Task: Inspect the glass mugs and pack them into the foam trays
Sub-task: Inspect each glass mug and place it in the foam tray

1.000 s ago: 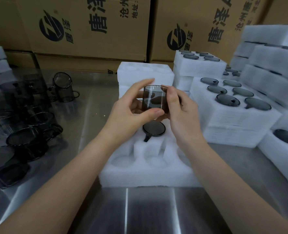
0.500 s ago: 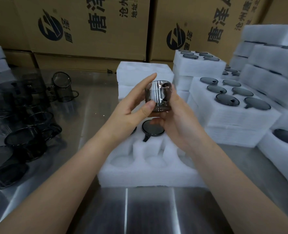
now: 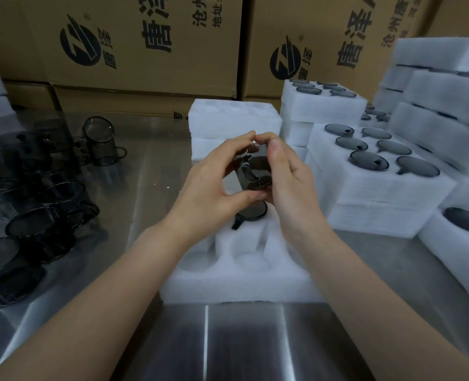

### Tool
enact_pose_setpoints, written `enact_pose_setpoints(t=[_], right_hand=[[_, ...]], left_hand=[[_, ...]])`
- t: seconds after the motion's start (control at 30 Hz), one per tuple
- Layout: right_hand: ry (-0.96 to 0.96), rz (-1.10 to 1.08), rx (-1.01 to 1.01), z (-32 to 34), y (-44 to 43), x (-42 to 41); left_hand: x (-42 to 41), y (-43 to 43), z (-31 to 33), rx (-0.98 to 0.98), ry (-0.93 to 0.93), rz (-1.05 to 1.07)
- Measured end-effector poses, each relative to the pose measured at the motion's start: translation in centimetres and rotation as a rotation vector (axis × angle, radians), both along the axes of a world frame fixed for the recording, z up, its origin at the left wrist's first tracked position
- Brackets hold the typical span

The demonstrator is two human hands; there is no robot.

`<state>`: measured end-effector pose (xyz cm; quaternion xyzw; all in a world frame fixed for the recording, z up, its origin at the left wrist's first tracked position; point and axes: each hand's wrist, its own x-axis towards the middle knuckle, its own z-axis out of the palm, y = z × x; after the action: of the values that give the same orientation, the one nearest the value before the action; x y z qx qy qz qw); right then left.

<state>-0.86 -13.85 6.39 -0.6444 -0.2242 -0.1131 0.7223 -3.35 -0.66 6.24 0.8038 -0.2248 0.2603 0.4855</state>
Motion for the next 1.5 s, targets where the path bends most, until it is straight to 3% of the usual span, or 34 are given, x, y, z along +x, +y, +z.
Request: enact_pose_setpoints(t=[0.33,0.5,0.57,0.67,0.8,0.93,1.1,1.3,1.4,1.5], right_hand=[[0.300,0.154,0.228,0.5,-0.9,0.6],[0.407,0.456,0.258,0.4,-0.8,1.0],[0.402,0.494,0.207,0.3,-0.8,0.9],[0.348,0.355,0.201,0.3,-0.6,0.6],[0.244,0.169,0.150,-0.2,-0.3,0.4],[0.312,0.149,0.199,0.0,-0.6,0.6],[0.364,0.273,0.273,0.1,-1.1,1.1],[0.564,0.756,0.306,0.4,-1.1,1.0],[0.555,0.780,0.281,0.5,-1.1,1.0],[0.460,0.635,0.286,0.4,-1.2,1.0]], left_hand=[[0.2,0.3,-0.1,0.036,-0.068,-0.092],[0.2,0.4,-0.1,-0.034,-0.010,-0.074],[0.3,0.5,-0.1,-0.060,0.004,-0.016],[0.2,0.5,0.0,-0.008,-0.011,0.058],[0.2,0.0,-0.2,0.168,-0.181,0.126],[0.3,0.2,-0.6,0.202,-0.256,0.107],[0.4,0.2,-0.4,0.226,-0.288,-0.009],[0.2,0.2,0.0,0.173,-0.210,0.005],[0.2,0.1,0.1,0.172,-0.196,0.050],[0.3,0.2,-0.2,0.197,-0.177,0.079]])
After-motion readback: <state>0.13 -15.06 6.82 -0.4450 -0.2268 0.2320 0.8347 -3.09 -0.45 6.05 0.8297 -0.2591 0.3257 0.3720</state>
